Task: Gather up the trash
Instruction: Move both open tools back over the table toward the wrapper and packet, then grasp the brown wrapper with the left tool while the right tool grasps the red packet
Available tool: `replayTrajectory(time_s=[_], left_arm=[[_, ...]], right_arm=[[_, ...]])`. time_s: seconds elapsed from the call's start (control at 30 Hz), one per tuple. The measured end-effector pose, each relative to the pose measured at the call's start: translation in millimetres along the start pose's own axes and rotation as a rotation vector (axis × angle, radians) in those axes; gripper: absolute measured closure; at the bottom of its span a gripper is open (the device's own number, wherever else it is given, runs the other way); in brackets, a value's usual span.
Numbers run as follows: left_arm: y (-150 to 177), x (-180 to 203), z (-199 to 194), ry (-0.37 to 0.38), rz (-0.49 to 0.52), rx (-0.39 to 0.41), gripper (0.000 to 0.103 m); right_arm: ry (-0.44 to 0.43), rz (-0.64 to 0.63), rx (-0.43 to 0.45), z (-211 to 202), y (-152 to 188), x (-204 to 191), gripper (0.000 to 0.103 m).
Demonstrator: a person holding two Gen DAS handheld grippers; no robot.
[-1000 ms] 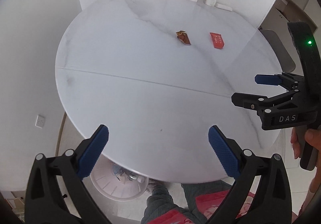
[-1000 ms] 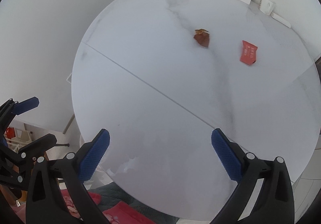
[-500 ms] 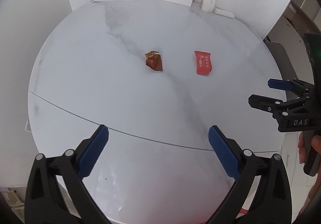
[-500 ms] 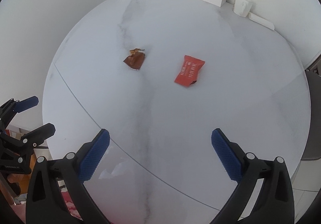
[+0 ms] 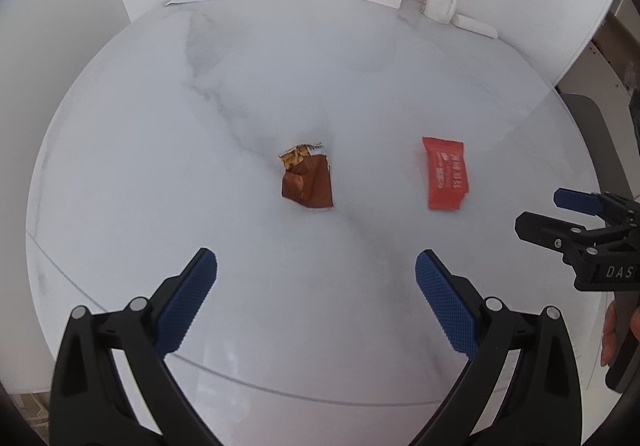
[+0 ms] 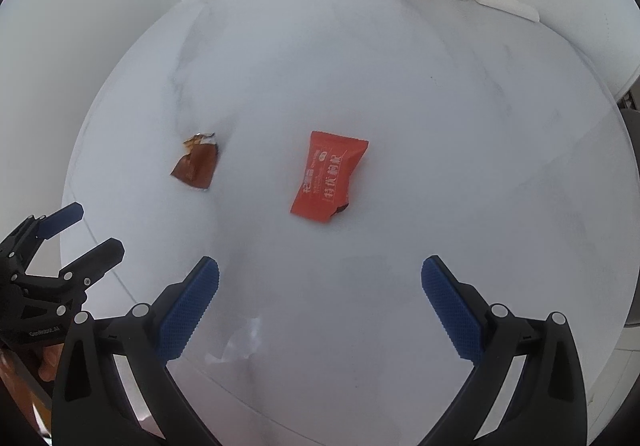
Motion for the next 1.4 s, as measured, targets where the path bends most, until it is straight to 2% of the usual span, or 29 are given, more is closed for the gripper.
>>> replayTrajectory(time_s=[0.1,0.17,0.3,0.43,0.7,0.8,0.87,0.9,1.1,1.37,1.4], left_arm=[[-19,-9,34,0.014,-0.032,-0.019,0.014],[-29,-14,56,0.029,-0.051,-0.038,0.022],[-41,-23,89,0.035,-0.103,-0.075,0.024],[-48,-28,100,0.017,-0.117,-0.070,0.026],[-52,-28,110,-0.013,-0.105,-0.075,0.038],[-54,-28,110,-0.029,-0.089,-0.067,0.050],[-54,-29,109,-0.039,-0.080,-0.065,0.068],[-54,-29,109,-0.032,-0.082,-0.064,0.070],[-54,-34,105,0.000,-0.109,-0.055,0.072],[-52,-42,83,0.003,-0.097,-0.029,0.072],[-51,-42,79,0.004,-0.096,-0.027,0.072]], right_arm=[[0.007,0.059,-0.015,25,-14,1,0.002],[0.010,0.091,-0.027,40,-22,1,0.002],[0.024,0.115,-0.045,65,-34,-4,0.002],[0.047,0.116,-0.052,80,-44,-6,0.002],[0.069,0.114,-0.049,87,-51,-8,0.002],[0.080,0.110,-0.046,85,-51,-8,0.002],[0.088,0.114,-0.044,85,-51,-6,0.002],[0.090,0.118,-0.044,84,-50,-4,0.002],[0.092,0.117,-0.052,86,-46,-3,0.002],[0.091,0.104,-0.066,95,-47,-10,0.003],[0.094,0.101,-0.065,95,-47,-9,0.006]])
Point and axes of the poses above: each gripper's, at about its wrist camera, not at the fingertips, and z roughly the way its jaws point, x to its right, y to its underside, the point moved 4 cm from there along z, roughly the way its jaws point, and after that the axes turned 10 degrees about y, right-handed, at the moved point
